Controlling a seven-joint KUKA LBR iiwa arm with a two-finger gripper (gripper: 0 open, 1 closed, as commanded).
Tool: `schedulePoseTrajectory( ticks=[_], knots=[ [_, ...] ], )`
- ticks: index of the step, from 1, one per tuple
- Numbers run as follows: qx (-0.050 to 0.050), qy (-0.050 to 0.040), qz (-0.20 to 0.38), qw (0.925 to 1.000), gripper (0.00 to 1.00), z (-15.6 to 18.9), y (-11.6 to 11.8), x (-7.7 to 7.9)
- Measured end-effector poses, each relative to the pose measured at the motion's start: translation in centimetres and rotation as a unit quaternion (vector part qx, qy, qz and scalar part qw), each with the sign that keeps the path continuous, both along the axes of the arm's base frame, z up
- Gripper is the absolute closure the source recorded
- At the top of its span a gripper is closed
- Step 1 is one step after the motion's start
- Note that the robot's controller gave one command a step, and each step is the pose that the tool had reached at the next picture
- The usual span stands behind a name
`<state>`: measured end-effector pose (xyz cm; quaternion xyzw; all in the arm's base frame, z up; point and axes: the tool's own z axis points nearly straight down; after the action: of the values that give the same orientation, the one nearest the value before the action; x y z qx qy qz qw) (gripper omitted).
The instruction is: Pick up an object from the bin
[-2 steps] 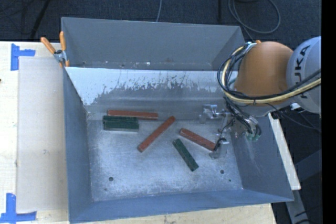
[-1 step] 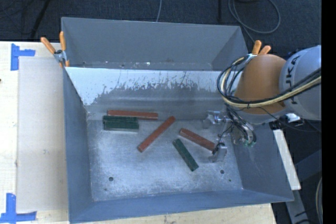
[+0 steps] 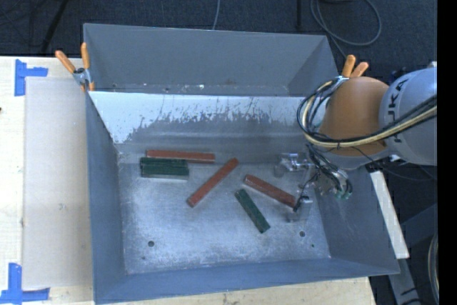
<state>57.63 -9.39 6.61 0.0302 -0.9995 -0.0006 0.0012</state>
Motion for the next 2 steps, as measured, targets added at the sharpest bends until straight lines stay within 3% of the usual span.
schedulePoseTrajectory(
  ticks=[1,2],
  knots=[
    [0.000,-0.0005,-0.080,0.9968,0.00,0.3,-1.3,-0.4],
    [-0.001,-0.0021,0.000,1.0000,1.00,0.1,0.0,0.1]
  ],
)
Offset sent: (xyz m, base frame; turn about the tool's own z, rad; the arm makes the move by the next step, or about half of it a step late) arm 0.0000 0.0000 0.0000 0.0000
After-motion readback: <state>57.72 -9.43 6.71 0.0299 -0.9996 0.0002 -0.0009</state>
